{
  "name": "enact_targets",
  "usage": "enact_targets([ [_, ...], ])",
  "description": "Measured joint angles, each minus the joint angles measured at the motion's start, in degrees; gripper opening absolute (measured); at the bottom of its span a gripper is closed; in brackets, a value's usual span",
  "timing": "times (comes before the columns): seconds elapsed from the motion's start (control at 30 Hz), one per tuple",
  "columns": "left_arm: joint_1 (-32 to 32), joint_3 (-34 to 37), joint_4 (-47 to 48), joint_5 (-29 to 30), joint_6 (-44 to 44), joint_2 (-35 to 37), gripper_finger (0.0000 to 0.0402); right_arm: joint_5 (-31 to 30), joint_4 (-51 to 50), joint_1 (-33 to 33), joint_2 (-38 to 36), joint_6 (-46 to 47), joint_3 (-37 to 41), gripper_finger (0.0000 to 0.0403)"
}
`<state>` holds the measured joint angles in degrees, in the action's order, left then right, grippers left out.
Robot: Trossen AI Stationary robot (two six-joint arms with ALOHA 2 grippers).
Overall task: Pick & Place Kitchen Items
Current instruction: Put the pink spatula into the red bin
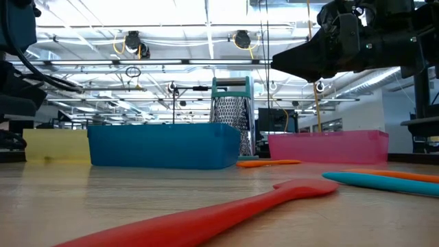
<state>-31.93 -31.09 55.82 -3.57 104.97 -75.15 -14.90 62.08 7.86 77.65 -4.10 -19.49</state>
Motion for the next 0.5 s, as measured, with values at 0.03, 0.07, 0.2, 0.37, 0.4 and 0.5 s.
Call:
enact_targets([
  [0.03, 0.28, -0.87, 1.07, 0.41, -0.59, -0.03, 0.0058, -0.01, 0.01, 0.00, 0.00, 0.00, 0.00, 0.0167],
  [0.07, 0.66, -1.66, 1.98, 0.93, -1.41, -0.09, 0.0058, -0.01, 0.03, 0.00, 0.00, 0.00, 0.00, 0.0167],
  [0.2, 2.17, -3.27, 4.17, 0.59, -4.30, -0.06, 0.0046, -0.02, 0.04, -0.01, 0.00, 0.00, 0.00, 0.0167],
  [0.37, 2.97, -3.46, 4.93, -1.14, -6.09, 0.06, 0.0008, 0.00, 0.15, -0.02, 0.00, 0.00, 0.00, 0.0167],
  [0.4, 3.06, -3.48, 4.96, -1.14, -6.13, 0.08, 0.0010, 0.00, 0.15, -0.02, 0.00, 0.00, 0.00, 0.0167],
  [0.5, 3.33, -3.54, 4.99, -1.20, -6.63, 0.10, 0.0006, -0.01, 0.19, -0.02, 0.00, 0.00, 0.00, 0.0167],
])
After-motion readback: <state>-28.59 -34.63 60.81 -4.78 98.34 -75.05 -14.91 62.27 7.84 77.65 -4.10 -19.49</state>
